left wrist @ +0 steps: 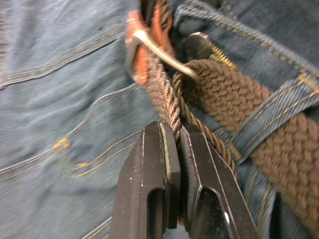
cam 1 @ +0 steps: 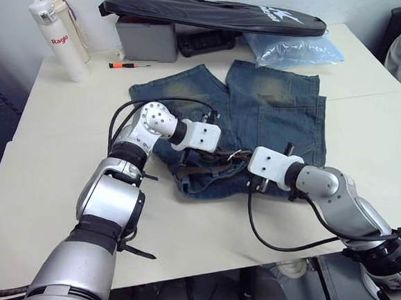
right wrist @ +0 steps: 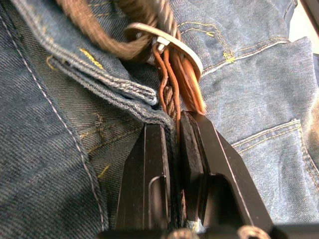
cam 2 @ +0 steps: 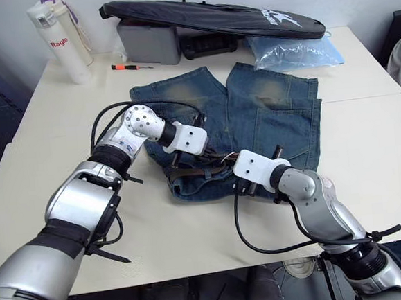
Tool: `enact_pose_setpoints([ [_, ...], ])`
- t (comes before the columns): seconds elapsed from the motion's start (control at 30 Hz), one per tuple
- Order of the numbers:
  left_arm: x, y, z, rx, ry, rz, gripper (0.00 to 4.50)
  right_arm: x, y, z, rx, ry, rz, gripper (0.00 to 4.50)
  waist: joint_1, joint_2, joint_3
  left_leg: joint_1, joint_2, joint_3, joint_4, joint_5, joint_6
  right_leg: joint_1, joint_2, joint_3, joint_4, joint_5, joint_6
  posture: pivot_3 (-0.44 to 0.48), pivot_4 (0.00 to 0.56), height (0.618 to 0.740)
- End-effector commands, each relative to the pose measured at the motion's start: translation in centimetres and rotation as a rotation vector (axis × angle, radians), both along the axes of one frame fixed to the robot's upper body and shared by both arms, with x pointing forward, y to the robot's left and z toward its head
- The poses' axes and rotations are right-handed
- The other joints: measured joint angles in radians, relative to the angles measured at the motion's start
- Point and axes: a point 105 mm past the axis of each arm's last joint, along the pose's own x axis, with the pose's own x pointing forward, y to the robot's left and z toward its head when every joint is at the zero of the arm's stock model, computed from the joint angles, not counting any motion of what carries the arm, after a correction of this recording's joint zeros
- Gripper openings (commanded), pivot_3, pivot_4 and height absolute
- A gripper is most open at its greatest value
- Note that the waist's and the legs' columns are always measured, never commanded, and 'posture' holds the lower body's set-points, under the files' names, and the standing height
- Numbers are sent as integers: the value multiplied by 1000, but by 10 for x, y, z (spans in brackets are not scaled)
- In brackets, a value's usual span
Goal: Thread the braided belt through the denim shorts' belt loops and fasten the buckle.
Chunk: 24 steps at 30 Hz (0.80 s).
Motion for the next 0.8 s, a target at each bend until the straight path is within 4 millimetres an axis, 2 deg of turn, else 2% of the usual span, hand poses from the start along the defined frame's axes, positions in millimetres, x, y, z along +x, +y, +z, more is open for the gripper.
enact_pose_setpoints([
  [0.03, -9, -26, 11, -58, -11, -72, 0, 2, 8, 16, 18, -60, 25, 16, 0, 0, 0, 0, 0, 0, 0, 0, 0, 0, 0, 0, 0, 0, 0, 0, 150, 740],
  [0.23, -5, -34, 16, -82, -47, -42, 0, -1, 14, 15, 22, -52, 51, 16, -1, 0, 0, 0, 0, 0, 0, 0, 0, 0, 0, 0, 0, 0, 0, 0, 150, 740],
  [0.43, -2, -53, 21, -145, -73, -5, 0, -9, 28, 9, 44, -28, 93, 16, -4, 0, 0, 0, 0, 0, 0, 0, 0, 0, 0, 0, 0, 0, 0, 0, 150, 740],
  [0.7, -4, -61, 23, -173, -22, 7, 0, -8, 24, 10, 39, -27, 85, 16, -2, 0, 0, 0, 0, 0, 0, 0, 0, 0, 0, 0, 0, 0, 0, 0, 150, 740],
  [0.8, -7, -63, 25, -190, 40, 9, 1175, -7, 24, 10, 38, -29, 83, 0, -2, 0, 0, 0, 0, 0, 0, 0, 0, 0, 0, 0, 0, 0, 0, 0, 150, 740],
])
